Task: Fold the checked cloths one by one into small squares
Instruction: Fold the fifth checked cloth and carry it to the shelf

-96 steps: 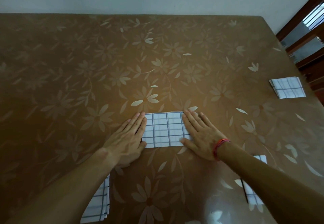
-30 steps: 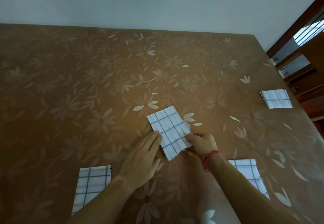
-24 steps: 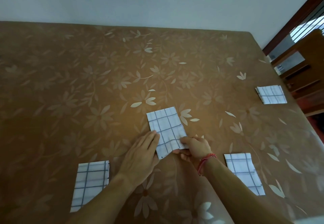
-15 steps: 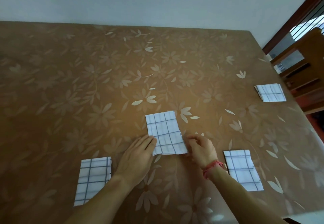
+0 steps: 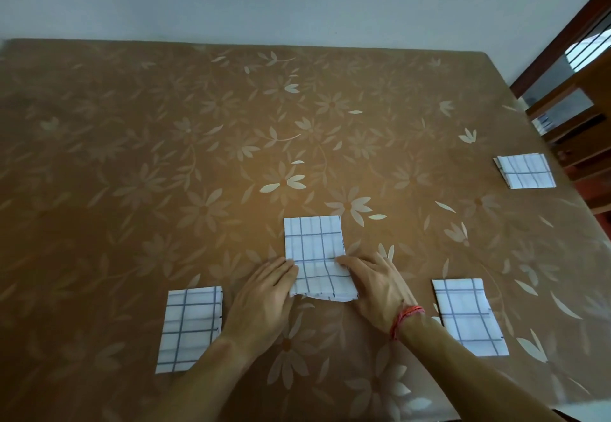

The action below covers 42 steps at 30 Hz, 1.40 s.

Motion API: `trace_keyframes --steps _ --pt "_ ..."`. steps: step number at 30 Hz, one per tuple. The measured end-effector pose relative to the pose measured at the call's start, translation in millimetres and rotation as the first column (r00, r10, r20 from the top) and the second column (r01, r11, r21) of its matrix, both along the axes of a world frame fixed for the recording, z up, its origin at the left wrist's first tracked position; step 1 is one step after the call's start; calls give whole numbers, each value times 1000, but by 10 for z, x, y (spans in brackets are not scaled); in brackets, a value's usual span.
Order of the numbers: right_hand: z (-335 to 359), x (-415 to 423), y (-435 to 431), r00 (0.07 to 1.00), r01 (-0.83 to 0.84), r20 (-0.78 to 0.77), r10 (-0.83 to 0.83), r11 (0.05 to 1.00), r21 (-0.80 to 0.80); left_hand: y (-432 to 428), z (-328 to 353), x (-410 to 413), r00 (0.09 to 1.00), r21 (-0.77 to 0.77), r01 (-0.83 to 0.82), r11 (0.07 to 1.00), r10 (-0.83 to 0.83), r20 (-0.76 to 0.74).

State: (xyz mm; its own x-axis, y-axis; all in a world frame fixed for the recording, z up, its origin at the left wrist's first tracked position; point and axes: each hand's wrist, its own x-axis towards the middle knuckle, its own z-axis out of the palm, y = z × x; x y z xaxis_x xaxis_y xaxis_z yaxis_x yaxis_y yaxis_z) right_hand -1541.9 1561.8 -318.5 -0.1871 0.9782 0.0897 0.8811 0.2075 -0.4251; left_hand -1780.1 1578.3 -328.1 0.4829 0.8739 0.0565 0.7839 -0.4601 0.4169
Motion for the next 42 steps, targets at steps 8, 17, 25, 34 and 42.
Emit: trace_keyframes --steps 8,17,25,34,42 --pt "-73 -10 134 990 111 -86 -116 992 -53 108 13 48 988 65 -122 990 115 102" --pt "-48 -59 355 949 278 -92 -300 940 -195 342 -114 87 927 -142 -360 922 370 54" --pt "-86 -148 502 925 308 -148 -349 919 -245 479 -143 106 941 -87 -339 937 338 -18" --pt "-137 -201 525 938 316 -80 -336 929 -195 513 -106 113 984 116 -150 982 159 -74" --pt "-84 -263 546 925 367 -12 -379 904 -219 617 -216 83 969 96 11 995 13 -245"
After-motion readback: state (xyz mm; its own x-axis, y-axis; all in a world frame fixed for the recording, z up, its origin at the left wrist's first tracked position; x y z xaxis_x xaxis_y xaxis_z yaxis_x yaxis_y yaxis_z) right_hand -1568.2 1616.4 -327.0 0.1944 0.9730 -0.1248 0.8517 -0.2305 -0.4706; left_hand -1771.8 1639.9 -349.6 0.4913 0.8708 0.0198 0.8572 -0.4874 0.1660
